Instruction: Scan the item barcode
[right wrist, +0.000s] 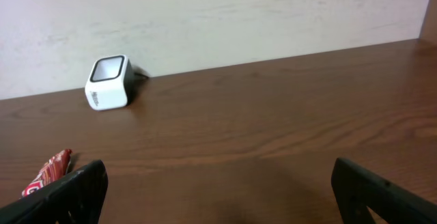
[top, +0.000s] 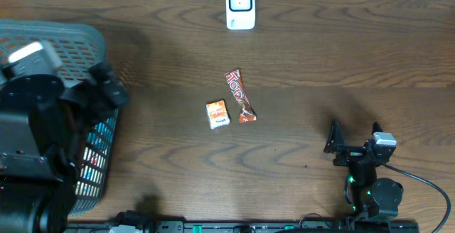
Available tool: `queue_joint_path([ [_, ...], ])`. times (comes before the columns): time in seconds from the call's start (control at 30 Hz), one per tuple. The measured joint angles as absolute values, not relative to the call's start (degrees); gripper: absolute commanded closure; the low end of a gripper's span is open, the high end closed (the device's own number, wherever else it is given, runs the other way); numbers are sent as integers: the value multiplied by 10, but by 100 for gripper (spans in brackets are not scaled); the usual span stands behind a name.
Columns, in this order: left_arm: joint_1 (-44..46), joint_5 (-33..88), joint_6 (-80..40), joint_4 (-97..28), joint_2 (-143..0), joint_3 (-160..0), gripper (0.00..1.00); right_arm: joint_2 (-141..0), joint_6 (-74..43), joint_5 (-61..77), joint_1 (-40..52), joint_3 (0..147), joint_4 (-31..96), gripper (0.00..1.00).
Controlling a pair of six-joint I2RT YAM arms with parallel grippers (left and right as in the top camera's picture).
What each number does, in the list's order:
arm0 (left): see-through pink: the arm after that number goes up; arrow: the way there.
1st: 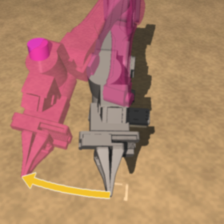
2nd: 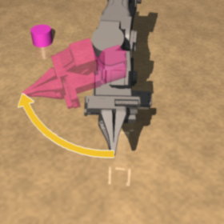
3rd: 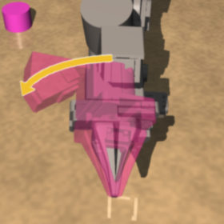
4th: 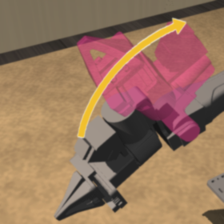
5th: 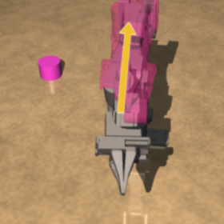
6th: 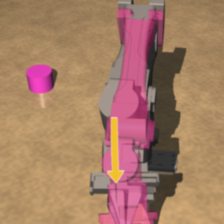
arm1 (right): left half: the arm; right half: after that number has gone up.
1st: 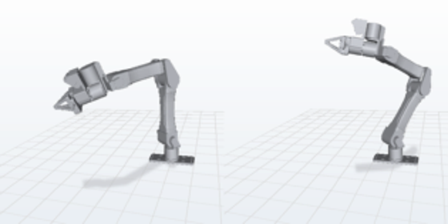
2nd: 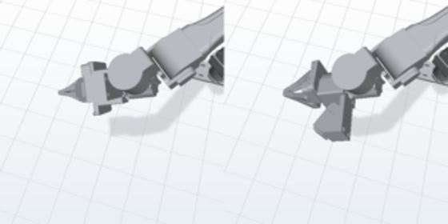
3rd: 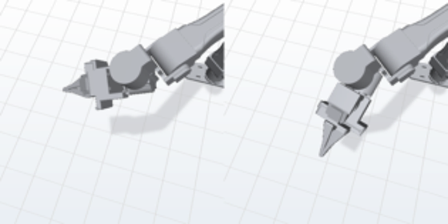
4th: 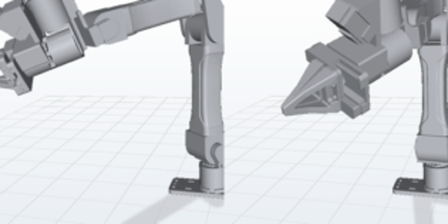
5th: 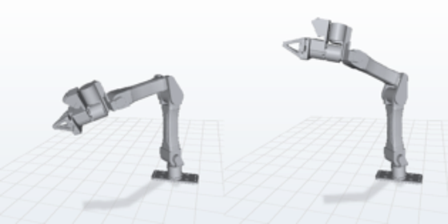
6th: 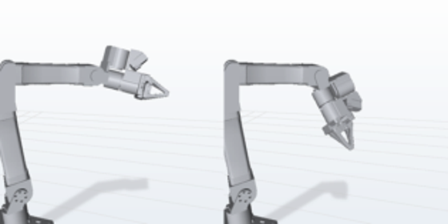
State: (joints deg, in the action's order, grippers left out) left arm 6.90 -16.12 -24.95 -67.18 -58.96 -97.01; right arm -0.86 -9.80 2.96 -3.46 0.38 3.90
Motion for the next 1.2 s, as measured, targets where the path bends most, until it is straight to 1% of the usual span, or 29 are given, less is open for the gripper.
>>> queue_joint_path([
  [0.13,-31,-189,-286,-744,-613,-968,2,-9,-98,30,-35,4,39,1],
  [0.27,-114,-193,-334,-768,-643,-936,2,-9,-98,29,-35,4,39,1],
  [0.33,-146,-182,-350,-766,-659,-908,2,-9,-98,30,-35,4,39,1],
  [0.6,-265,-82,-368,-675,-743,-764,1,-9,-98,30,-35,4,39,1],
  [0.67,-284,-60,-329,-634,-768,-738,1,-9,-98,30,-35,4,39,1],
  [0.8,-288,24,-170,-575,-807,-726,2,-9,-98,29,-35,4,39,1],
  [0.93,-290,69,-100,-558,-851,-727,2,-9,-98,30,-35,4,39,1],
  [1.2,-290,86,-17,-562,-993,-727,2,-9,-98,29,-35,4,39,1],
])
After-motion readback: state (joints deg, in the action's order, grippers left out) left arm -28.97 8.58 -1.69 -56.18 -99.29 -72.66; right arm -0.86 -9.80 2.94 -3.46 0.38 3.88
